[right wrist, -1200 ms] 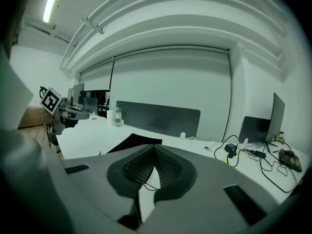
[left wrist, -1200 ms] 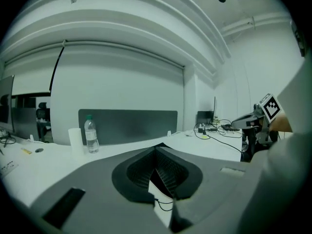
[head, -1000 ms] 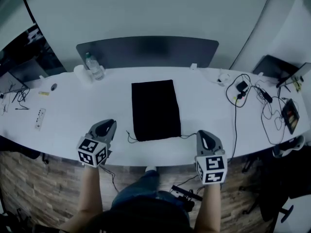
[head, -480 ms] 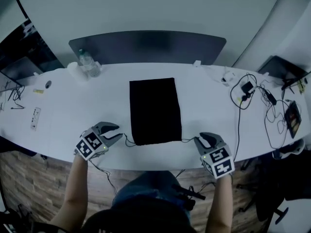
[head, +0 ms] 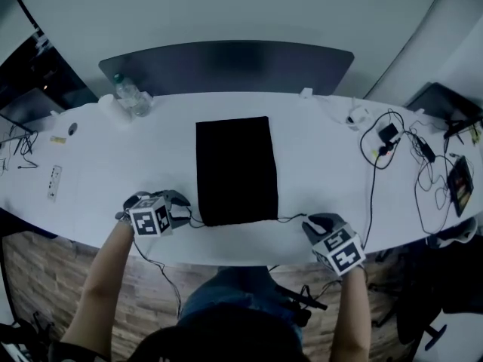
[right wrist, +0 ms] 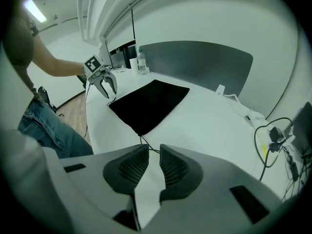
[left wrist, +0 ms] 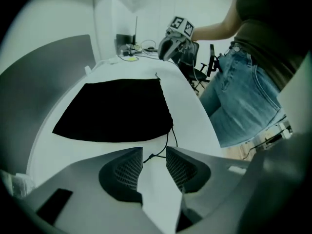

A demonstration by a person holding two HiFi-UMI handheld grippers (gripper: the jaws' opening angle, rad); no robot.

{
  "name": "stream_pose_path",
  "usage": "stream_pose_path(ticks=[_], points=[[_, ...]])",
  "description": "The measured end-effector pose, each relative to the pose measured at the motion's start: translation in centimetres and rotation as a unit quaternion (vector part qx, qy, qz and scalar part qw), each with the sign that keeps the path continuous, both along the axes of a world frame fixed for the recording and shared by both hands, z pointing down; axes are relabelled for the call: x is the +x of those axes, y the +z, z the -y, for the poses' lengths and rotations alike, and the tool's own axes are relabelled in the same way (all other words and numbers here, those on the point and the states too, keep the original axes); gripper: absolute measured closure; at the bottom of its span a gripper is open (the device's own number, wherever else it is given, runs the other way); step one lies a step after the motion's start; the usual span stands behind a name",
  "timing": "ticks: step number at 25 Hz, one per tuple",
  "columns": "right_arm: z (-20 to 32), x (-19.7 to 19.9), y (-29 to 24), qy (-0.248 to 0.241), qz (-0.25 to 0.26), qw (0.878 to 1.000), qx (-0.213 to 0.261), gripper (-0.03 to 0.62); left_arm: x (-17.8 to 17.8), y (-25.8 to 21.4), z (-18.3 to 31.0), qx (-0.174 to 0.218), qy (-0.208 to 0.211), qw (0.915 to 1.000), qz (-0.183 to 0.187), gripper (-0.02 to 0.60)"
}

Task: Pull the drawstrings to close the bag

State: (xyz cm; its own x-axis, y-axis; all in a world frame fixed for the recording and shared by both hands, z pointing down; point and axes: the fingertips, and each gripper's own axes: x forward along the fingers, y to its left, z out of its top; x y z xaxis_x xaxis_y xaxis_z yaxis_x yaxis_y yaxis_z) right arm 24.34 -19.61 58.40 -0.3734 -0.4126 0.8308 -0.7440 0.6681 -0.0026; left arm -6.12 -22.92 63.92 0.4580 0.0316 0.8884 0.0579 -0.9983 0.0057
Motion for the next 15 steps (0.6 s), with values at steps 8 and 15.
stream_pose_path(ticks=[8, 15], points=[[0.3, 0.4, 0.6, -0.02, -0.01, 1.0, -0.014, 0.554, -0.5, 2.9, -0.3, 0.0, 0.121, 0.9887, 0.088, 0.442], [0.6, 1.5, 2.1, -0.027, -0.029, 0.999, -0.029, 0.549, -0.7, 2.9, -1.3, -0.008, 0.14, 0.9859, 0.091, 0.565]])
